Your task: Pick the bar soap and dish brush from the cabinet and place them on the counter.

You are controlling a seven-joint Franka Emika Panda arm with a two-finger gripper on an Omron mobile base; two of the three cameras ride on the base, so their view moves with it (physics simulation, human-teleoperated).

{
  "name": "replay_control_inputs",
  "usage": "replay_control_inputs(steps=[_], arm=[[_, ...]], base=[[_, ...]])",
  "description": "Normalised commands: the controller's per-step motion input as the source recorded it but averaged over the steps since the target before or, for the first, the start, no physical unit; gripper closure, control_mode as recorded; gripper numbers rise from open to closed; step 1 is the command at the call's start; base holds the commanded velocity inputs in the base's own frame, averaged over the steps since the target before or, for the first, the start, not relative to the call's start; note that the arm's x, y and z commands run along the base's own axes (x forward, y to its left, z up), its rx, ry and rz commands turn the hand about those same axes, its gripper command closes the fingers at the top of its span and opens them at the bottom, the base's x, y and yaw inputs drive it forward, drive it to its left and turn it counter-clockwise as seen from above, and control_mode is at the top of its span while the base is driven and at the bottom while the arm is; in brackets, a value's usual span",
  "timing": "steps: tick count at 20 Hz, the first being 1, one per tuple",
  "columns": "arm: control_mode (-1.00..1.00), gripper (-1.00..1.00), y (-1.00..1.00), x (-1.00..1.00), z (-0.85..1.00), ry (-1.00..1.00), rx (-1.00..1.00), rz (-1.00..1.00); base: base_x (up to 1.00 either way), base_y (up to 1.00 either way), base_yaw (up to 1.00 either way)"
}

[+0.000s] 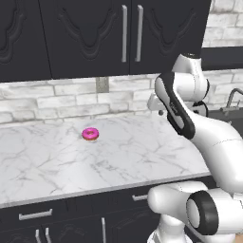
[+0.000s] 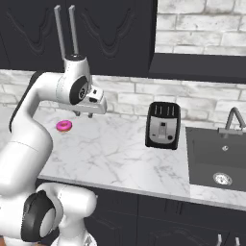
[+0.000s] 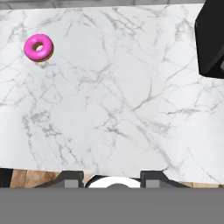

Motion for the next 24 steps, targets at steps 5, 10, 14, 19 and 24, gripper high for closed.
replay_control_inputs(steps=[5,10,14,19,24], arm=[[-1.0,-1.0,0.07,-0.18,0.0,-0.06,0.0,0.0],[-1.0,-1.0,0.18,-0.46,0.28,-0.23,0.0,-0.01],[-1.0,-1.0,0.06,-0.55,0.36,-0.22,0.0,0.0],[-1.0,-1.0,0.05,-0.51,0.4,-0.22,0.0,0.0],[-1.0,-1.0,0.06,-0.43,0.33,-0.13,0.0,0.0]], base=[[0.0,0.0,0.0],[0.0,0.0,0.0],[0.0,0.0,0.0],[0.0,0.0,0.0],[0.0,0.0,0.0]])
